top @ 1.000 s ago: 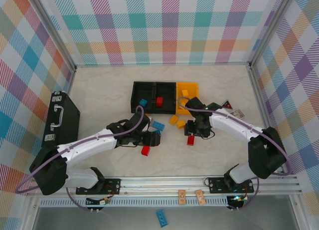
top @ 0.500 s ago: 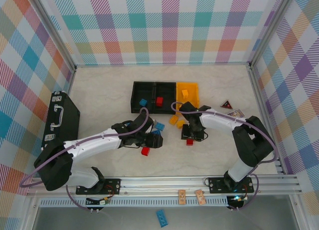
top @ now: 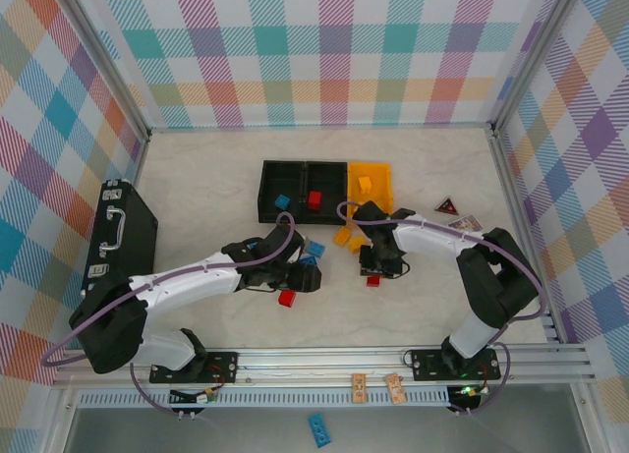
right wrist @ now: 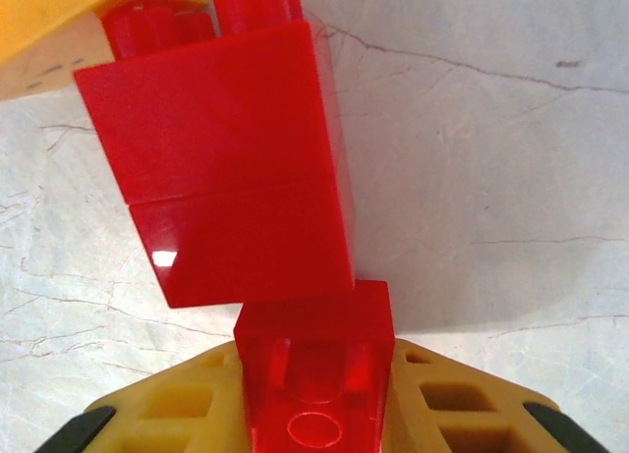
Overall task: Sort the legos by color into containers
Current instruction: Pick up the lego from the bottom-center of the table, then place the lego in the container.
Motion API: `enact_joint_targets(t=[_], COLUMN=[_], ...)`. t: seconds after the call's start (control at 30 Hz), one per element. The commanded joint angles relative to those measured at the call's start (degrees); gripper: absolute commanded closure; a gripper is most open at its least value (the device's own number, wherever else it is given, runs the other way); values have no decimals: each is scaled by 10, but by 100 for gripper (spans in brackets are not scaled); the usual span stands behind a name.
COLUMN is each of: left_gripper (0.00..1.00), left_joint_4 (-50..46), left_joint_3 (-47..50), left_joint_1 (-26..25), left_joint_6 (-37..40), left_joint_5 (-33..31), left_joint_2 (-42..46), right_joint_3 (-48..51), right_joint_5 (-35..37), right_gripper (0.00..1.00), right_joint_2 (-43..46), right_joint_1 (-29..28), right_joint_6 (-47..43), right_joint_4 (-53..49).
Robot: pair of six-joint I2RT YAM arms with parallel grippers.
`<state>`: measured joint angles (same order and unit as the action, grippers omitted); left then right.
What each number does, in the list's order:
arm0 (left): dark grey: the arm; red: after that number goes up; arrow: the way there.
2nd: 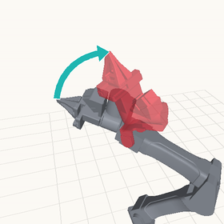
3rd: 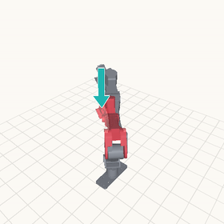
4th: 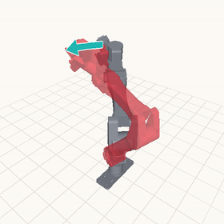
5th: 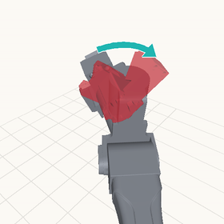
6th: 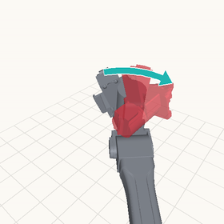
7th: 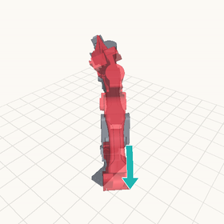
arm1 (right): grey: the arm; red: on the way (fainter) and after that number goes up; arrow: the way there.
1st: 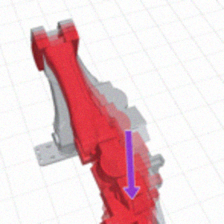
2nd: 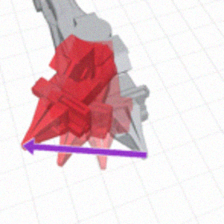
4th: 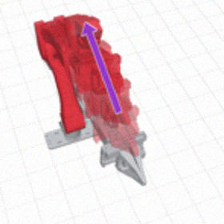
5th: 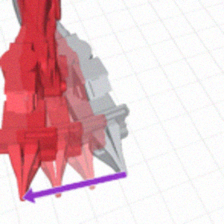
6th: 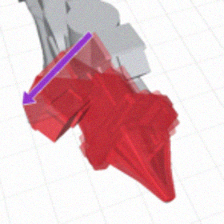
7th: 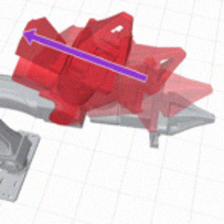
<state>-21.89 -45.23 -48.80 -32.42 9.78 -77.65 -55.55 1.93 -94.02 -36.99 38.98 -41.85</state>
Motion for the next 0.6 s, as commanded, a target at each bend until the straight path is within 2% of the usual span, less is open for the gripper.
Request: enact_joint_targets(t=[0.0,0.3,0.43,0.57], left_gripper=[39,39,40,39], left_joint_4=[7,6,-11,-12], left_joint_3=[5,10,7,13], left_joint_1=[-8,-6,1,18], left_joint_6=[-9,-30,-52,-69], left_joint_5=[-9,-57,-92,-96], left_joint_2=[1,35,51,68], right_joint_3=[7,-58,-133,-226], right_joint_5=[5,19,31,37], right_gripper=[72,72,72,72], right_joint_2=[7,86,66,6], right_joint_1=[-10,-11,-12,-10], right_joint_6=[-2,-25,-56,-89], right_joint_4=[-30,-99,-105,-101])
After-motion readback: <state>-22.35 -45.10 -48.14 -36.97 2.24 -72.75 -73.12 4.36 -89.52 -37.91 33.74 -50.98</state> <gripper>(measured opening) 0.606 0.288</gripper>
